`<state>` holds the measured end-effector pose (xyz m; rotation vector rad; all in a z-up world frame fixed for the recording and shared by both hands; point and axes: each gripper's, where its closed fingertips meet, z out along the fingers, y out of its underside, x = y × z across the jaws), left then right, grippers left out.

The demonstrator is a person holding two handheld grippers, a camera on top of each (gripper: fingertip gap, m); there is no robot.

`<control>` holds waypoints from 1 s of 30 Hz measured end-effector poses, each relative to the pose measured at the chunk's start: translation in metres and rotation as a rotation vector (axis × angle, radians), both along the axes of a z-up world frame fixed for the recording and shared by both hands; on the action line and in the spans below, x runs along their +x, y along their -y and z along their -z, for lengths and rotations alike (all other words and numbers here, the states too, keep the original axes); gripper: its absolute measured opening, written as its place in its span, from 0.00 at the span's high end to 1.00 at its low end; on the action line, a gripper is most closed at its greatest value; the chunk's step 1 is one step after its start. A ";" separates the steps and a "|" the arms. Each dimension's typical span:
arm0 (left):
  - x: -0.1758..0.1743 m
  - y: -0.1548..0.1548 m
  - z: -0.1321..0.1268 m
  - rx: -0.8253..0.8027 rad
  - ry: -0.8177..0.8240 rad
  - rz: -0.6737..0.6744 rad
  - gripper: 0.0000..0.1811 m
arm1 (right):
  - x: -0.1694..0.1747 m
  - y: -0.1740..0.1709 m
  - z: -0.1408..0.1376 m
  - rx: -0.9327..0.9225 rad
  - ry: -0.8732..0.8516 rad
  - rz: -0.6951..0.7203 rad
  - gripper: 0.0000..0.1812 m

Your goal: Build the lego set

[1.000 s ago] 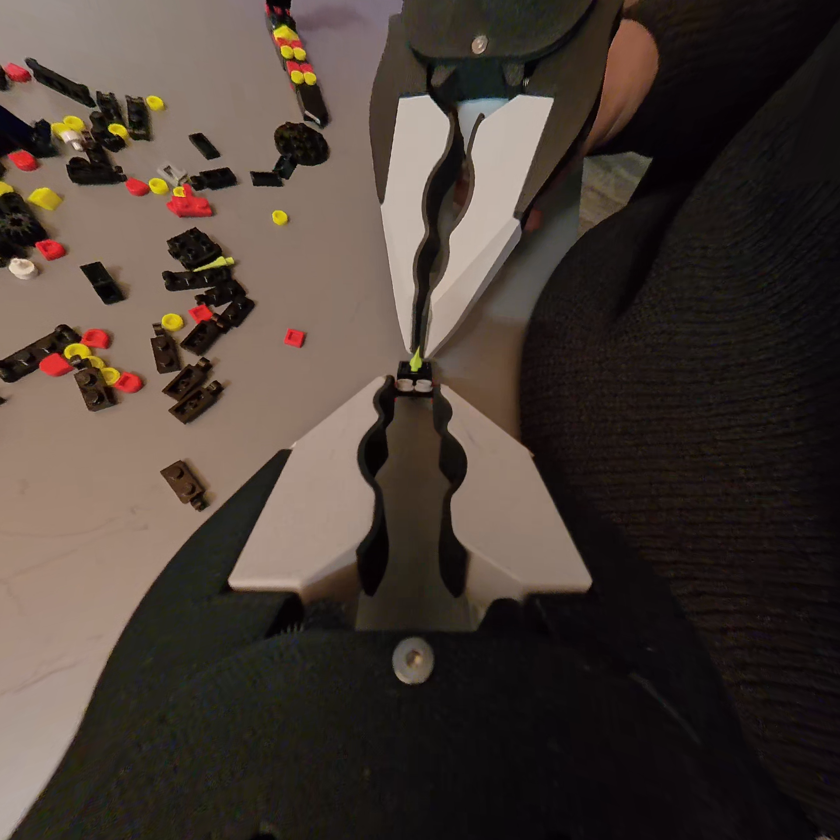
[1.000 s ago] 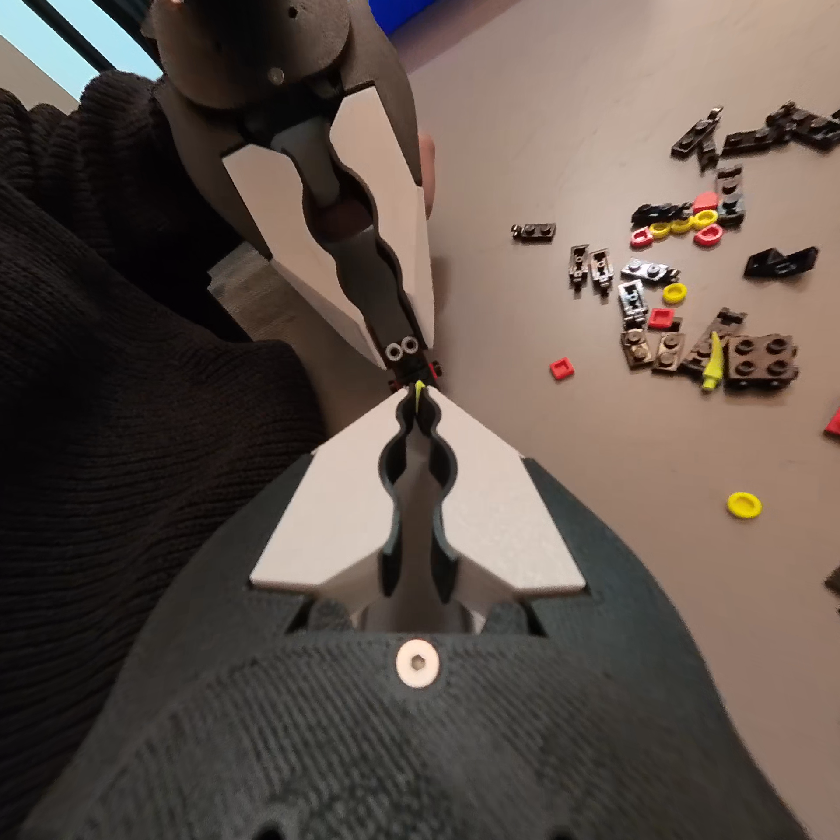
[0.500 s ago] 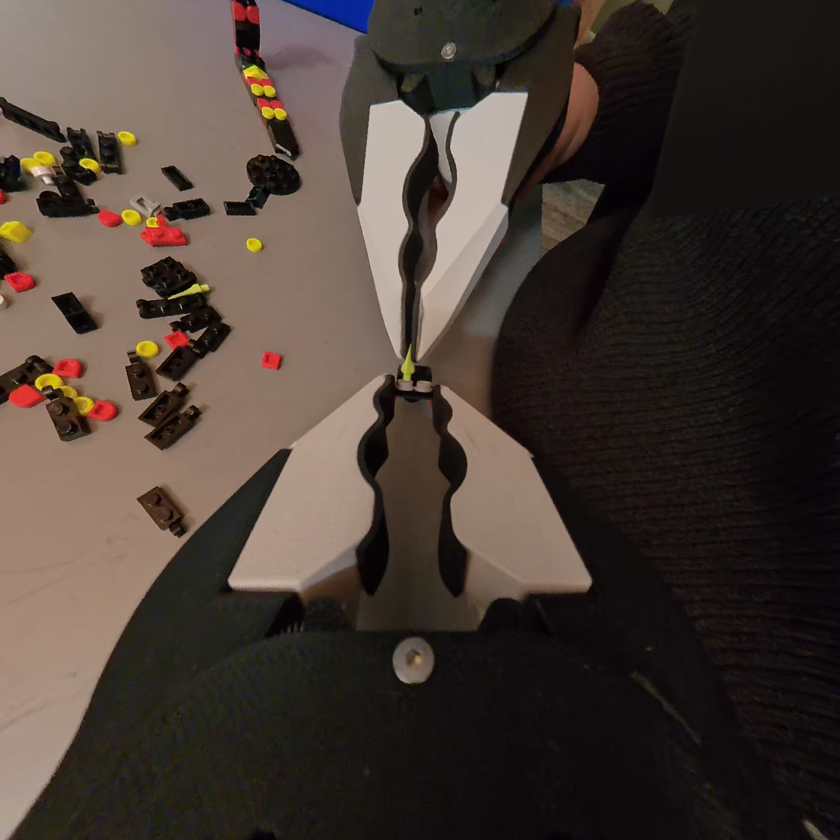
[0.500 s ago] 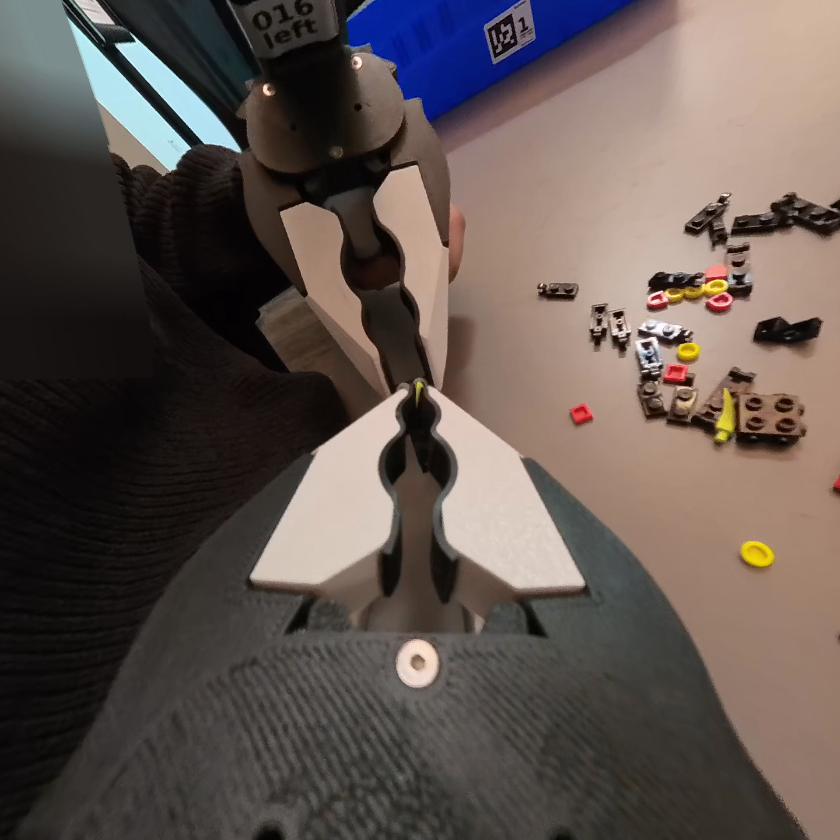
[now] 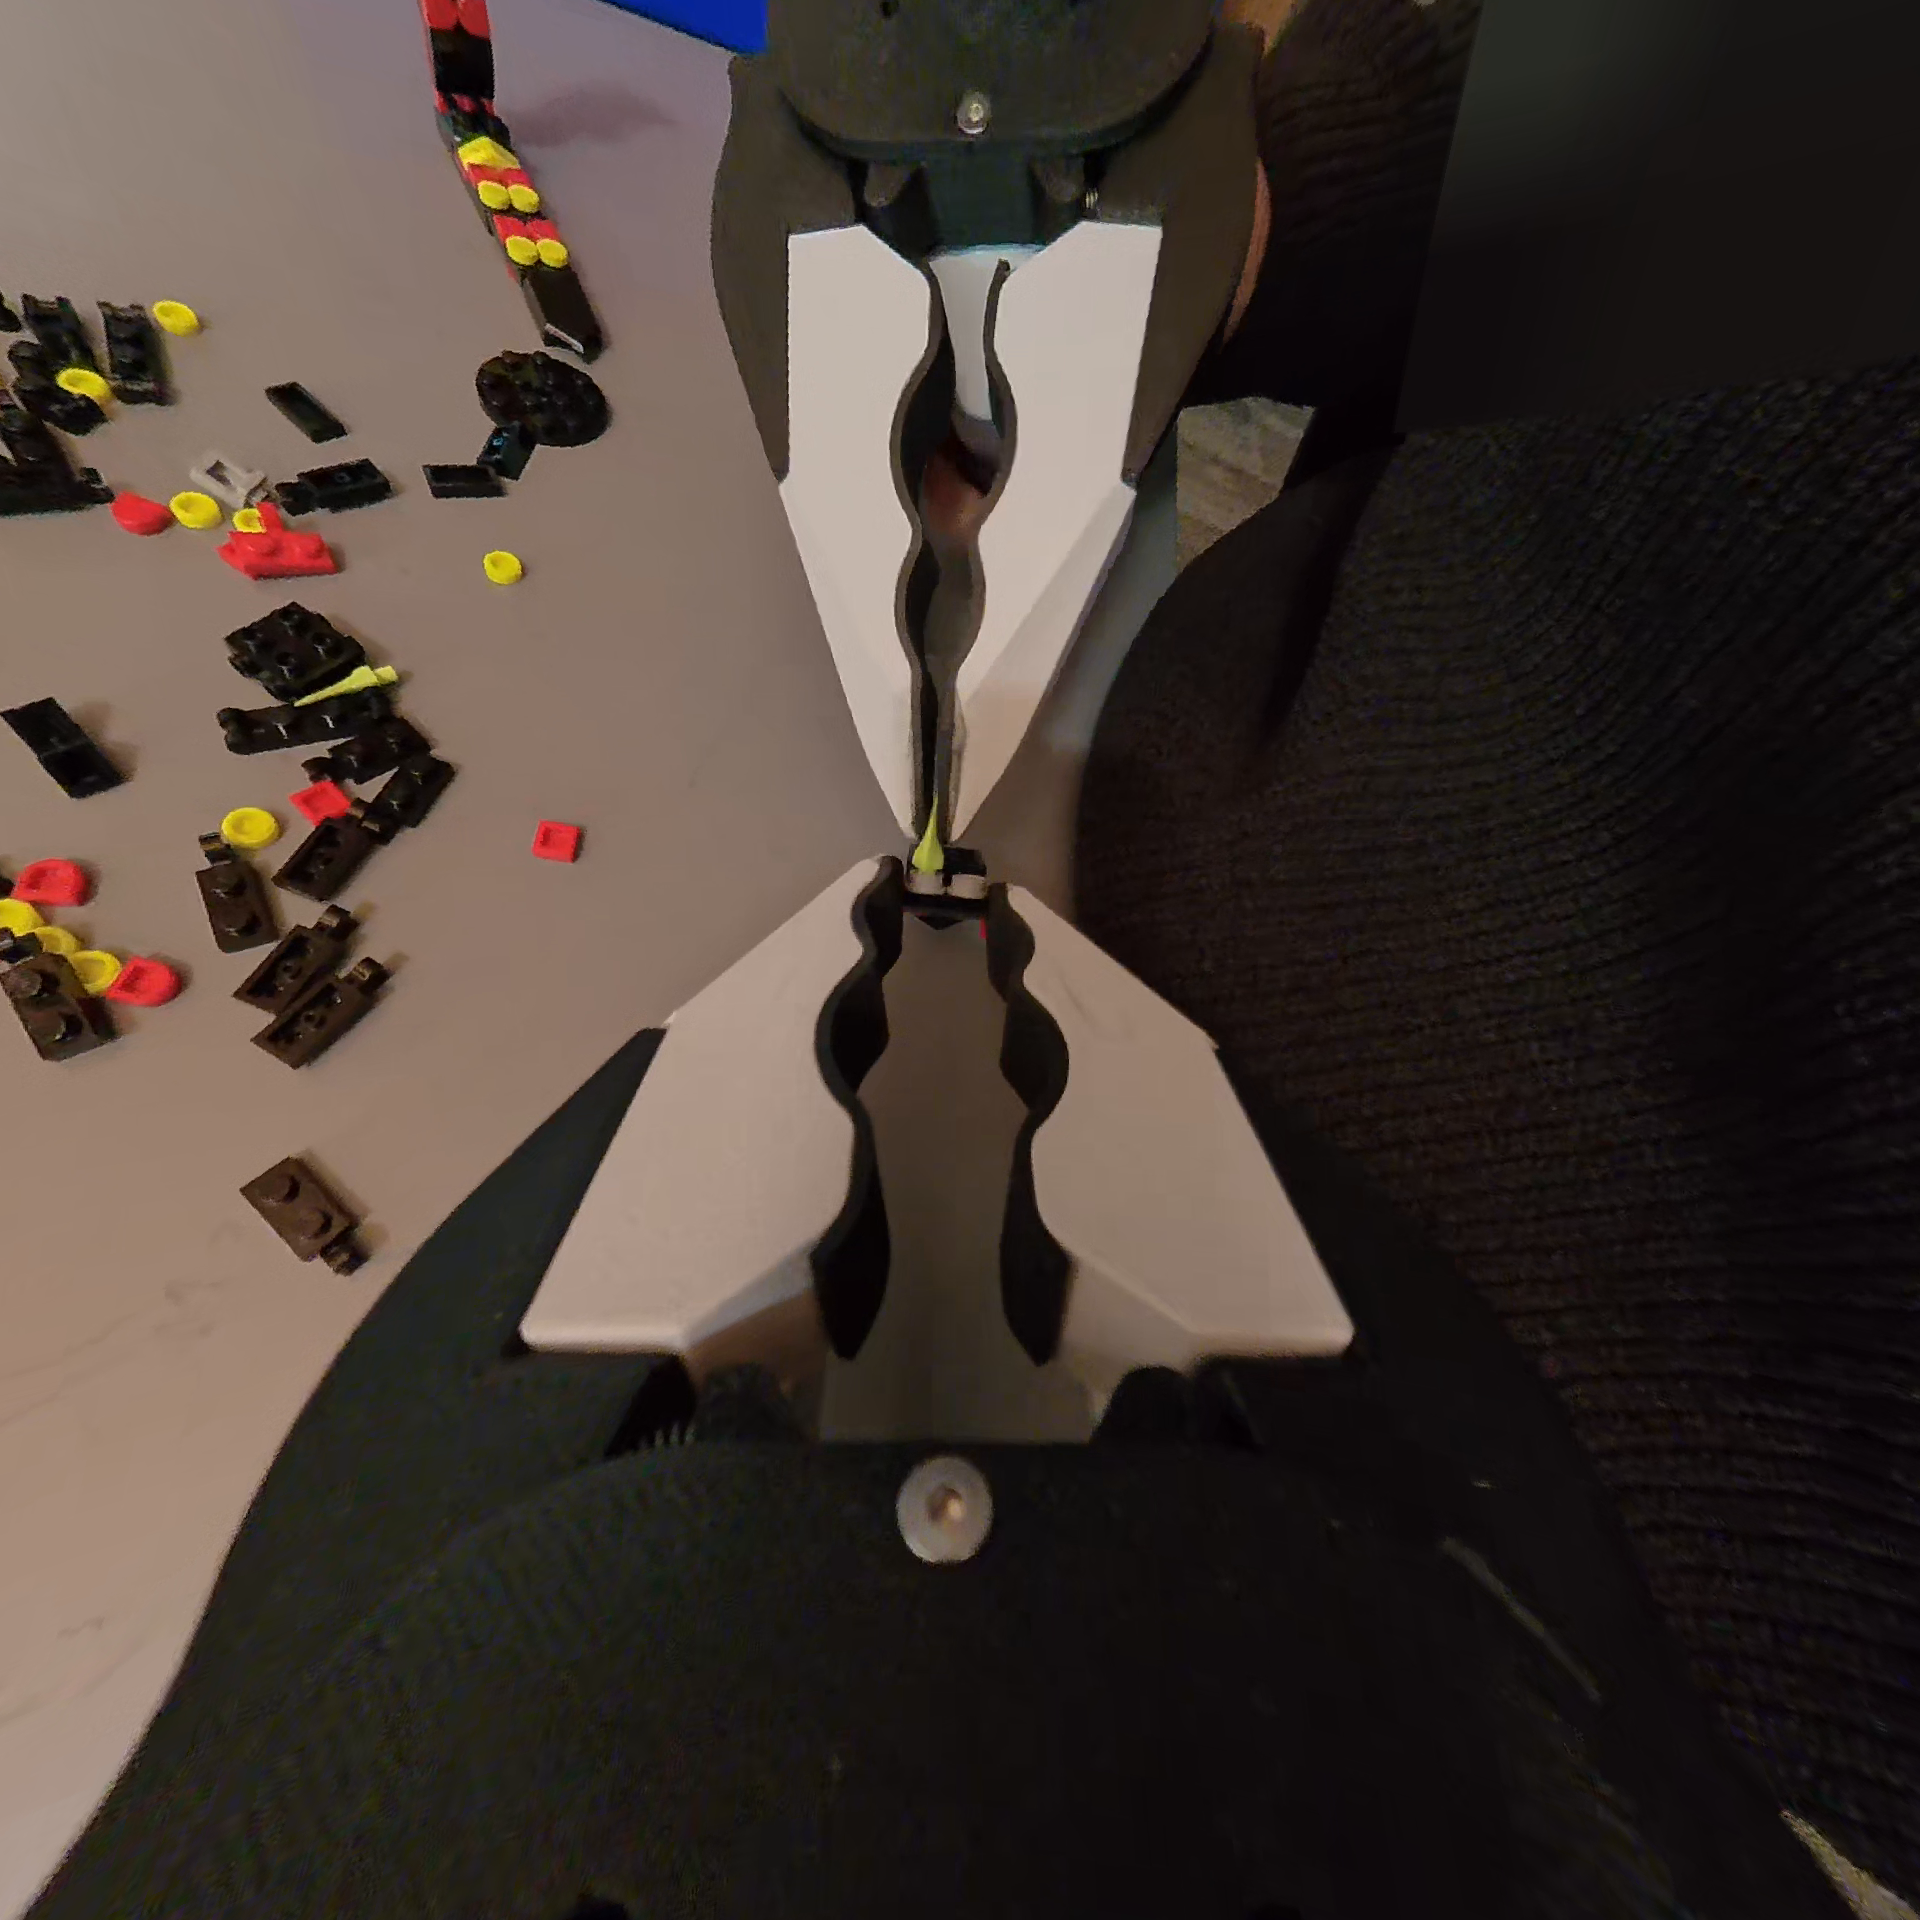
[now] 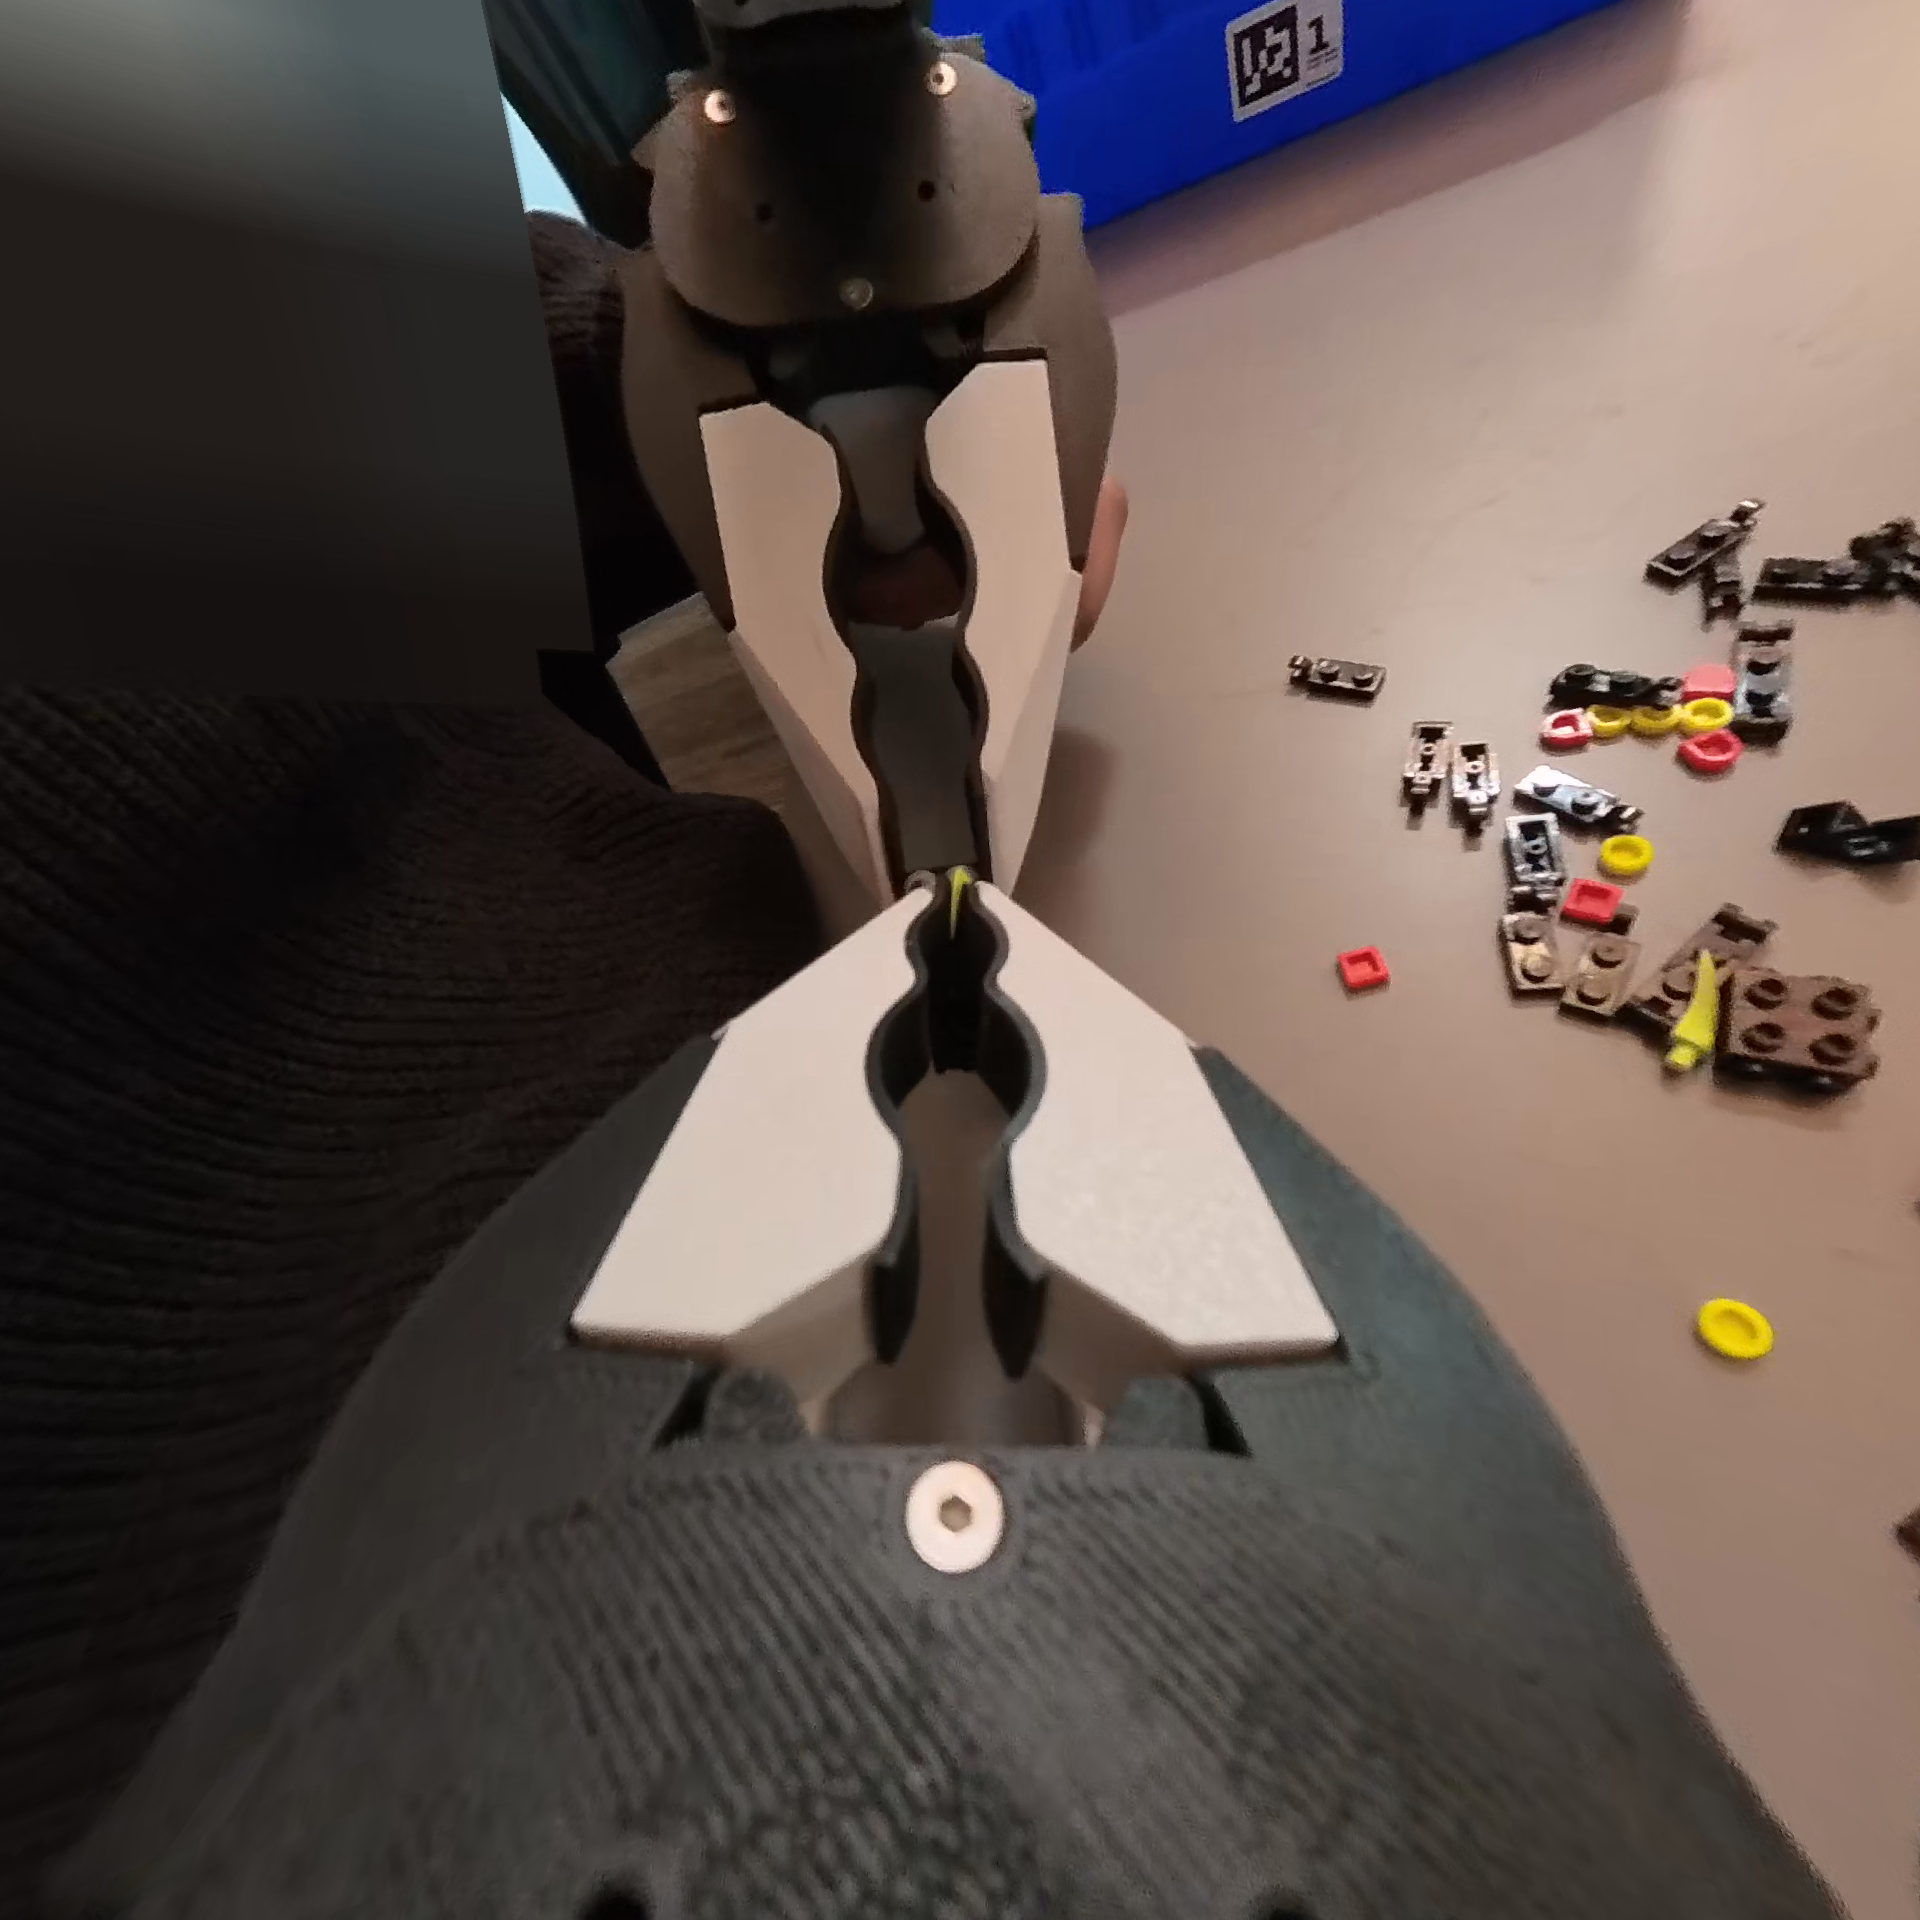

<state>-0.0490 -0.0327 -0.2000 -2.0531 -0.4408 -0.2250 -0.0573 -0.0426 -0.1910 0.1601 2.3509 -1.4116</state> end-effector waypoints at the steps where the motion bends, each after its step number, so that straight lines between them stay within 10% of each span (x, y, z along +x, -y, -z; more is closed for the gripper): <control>1: 0.000 0.000 0.000 0.000 0.005 0.002 0.92 | 0.000 -0.001 0.001 -0.001 -0.015 -0.008 1.00; 30: 0.001 -0.004 0.005 -0.021 0.036 0.007 0.92 | 0.003 -0.003 0.009 0.056 0.033 -0.056 0.98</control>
